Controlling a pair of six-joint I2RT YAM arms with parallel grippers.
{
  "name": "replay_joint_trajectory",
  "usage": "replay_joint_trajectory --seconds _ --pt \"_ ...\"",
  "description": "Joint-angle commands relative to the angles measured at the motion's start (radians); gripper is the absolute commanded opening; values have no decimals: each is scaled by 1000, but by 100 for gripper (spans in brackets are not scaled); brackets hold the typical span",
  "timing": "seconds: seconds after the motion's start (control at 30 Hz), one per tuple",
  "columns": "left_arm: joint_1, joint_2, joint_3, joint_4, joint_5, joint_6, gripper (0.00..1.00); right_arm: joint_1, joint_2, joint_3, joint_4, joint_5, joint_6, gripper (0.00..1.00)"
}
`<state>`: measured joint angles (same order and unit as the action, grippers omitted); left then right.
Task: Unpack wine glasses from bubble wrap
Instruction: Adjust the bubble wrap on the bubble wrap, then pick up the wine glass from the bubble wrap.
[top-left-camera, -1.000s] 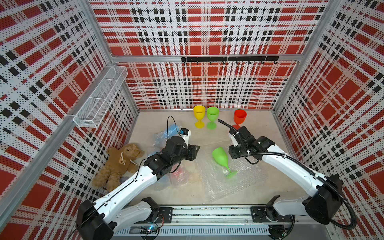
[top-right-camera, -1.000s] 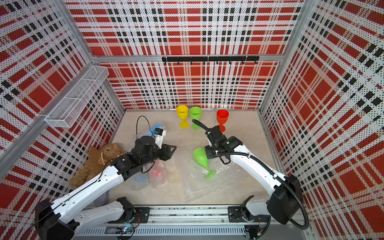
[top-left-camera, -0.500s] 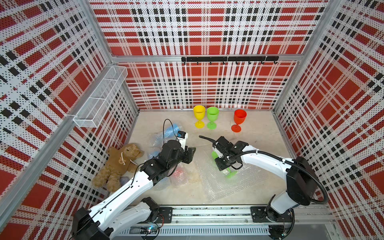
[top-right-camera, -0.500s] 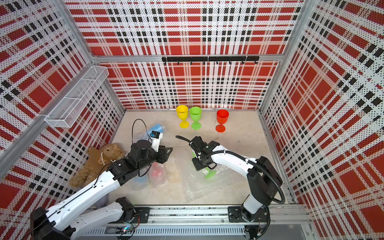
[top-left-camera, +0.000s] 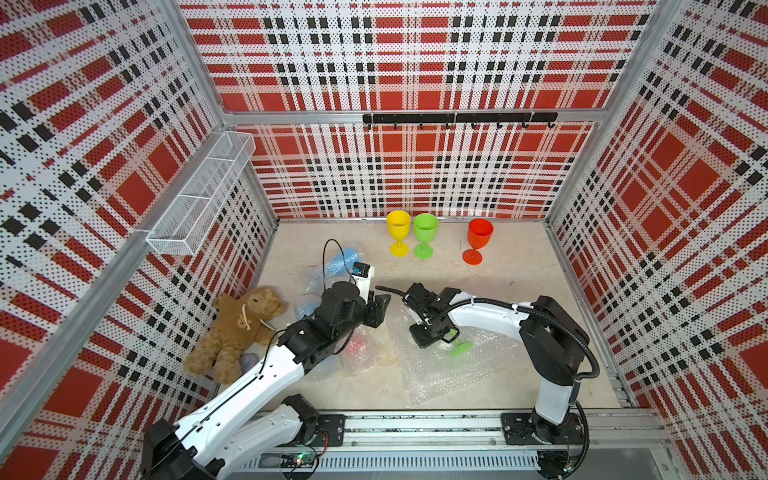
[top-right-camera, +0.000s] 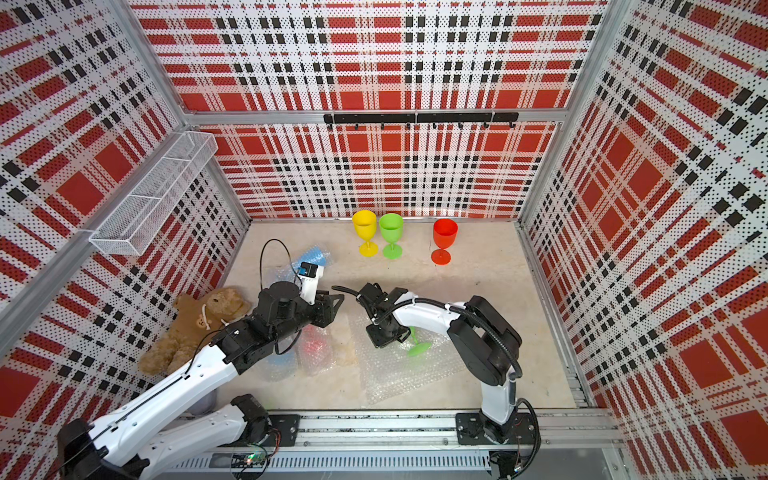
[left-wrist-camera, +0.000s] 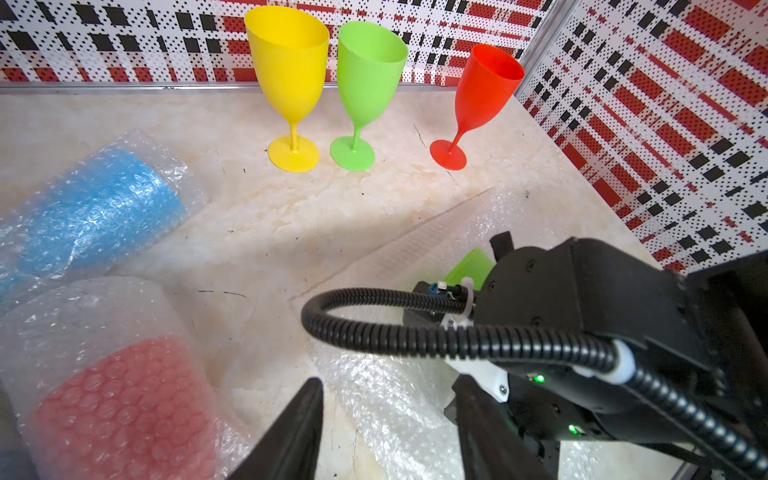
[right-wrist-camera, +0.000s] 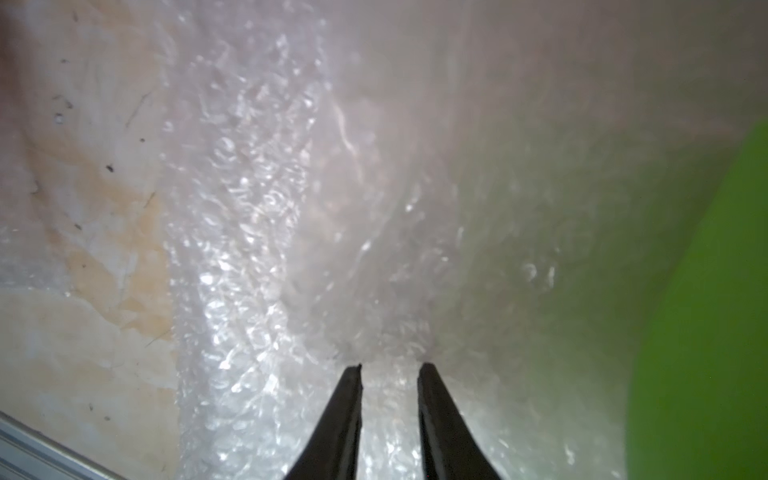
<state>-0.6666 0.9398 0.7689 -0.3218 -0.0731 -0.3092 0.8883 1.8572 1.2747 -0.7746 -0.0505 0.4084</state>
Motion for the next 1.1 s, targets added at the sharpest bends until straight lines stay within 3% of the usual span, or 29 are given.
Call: replay_joint_trajectory --seconds 0.0,0.1,0.17,0.23,0.3,0.37,0.57,0.83,1.07 --pt "-7 -19 -8 26 -16 11 54 9 -85 104 -137 27 -19 36" --pt "-7 -27 -9 29 -16 11 54 9 -128 206 -253 52 -60 45" --pt "-7 -33 -9 30 -16 7 54 5 -134 271 -317 81 -95 61" --pt "-5 -44 -10 30 -21 6 54 -20 -97 356 -419 93 -112 69" --pt "-6 -56 -11 31 -26 5 54 -54 -63 404 -482 32 -168 78" --pt "-7 -69 -12 32 -23 7 54 -81 -38 420 -509 81 -193 100" --pt "-17 -97 -17 36 -27 9 54 -217 37 439 -526 49 -204 100" --pt "-50 -104 -19 32 -34 12 53 -253 172 432 -509 -115 -220 100" --pt "-68 -123 -20 33 -44 11 53 -284 310 533 -521 -114 -208 98"
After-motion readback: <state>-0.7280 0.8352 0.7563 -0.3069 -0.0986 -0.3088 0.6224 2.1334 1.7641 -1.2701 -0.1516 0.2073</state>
